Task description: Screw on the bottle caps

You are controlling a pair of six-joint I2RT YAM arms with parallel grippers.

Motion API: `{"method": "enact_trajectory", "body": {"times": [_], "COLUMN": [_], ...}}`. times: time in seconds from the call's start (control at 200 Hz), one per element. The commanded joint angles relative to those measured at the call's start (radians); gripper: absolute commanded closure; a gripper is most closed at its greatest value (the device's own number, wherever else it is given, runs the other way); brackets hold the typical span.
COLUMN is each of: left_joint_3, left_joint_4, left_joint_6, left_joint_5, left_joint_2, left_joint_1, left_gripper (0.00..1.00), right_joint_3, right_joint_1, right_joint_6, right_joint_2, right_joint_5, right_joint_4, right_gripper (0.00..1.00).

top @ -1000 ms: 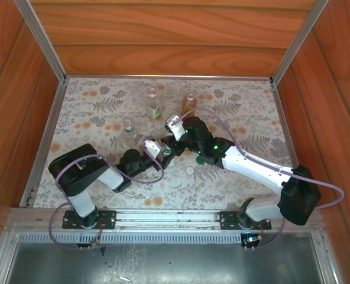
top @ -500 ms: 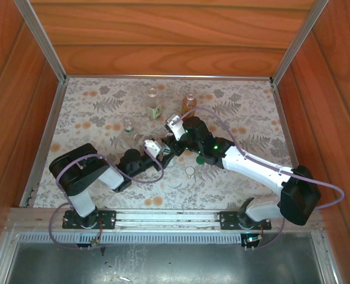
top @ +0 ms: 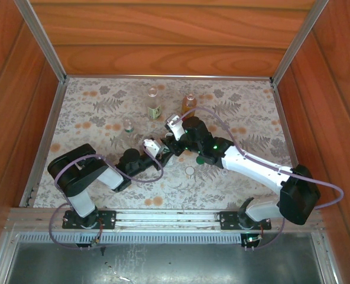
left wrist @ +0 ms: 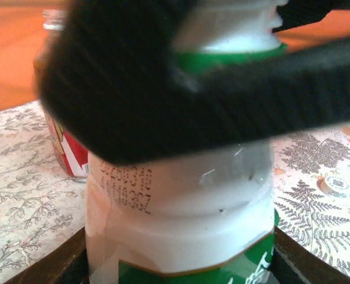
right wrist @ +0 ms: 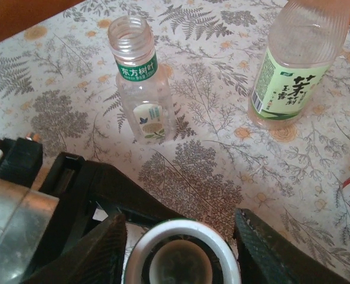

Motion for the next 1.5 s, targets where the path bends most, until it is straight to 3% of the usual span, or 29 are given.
{"method": "enact_trajectory", "body": {"times": [0.0,0.225,0.275,0.425,0.645,0.809,1.129,1.354,1.494], "left_joint_3": [-0.001,-0.015,-0.017,-0.003,0.049,0.055,0.060,0.071,0.070], "left_joint_4": [0.034,0.034,0.034,0.034,0.034,0.034,0.034,0.034,0.034], "left_joint_6": [-0.011,-0.004,-0.007,-0.031,-0.036,0.034,0.071,0.053,0.052], "left_joint_5": [0.016,0.054,0.071,0.179,0.360,0.395,0.444,0.445,0.439], "left_joint_2": [-0.023,-0.025,-0.025,-0.021,0.037,0.068,0.112,0.117,0.114], "left_joint_1": [0.008,0.024,0.030,0.054,0.077,0.084,0.103,0.103,0.102], "left_gripper": [0.51,0.51,0.51,0.51,0.51,0.50,0.49,0.49,0.49], "right_joint_3": [0.000,-0.037,-0.058,-0.132,-0.183,-0.269,-0.239,-0.226,-0.206], "right_joint_1": [0.010,0.010,0.010,0.000,-0.105,-0.159,-0.206,-0.235,-0.236], "right_joint_6": [0.058,0.150,0.173,0.177,0.369,0.429,0.477,0.460,0.446], "right_joint_2": [-0.017,-0.136,-0.175,-0.277,-0.329,-0.324,-0.062,0.076,0.128], "right_joint_5": [0.027,0.112,0.139,0.219,0.346,0.325,0.255,0.207,0.208], "right_joint_4": [-0.006,0.041,0.053,0.016,-0.268,-0.308,-0.322,-0.237,-0.216], "right_gripper": [0.39,0.10,0.00,0.00,0.02,0.09,0.18,0.24,0.34]}}
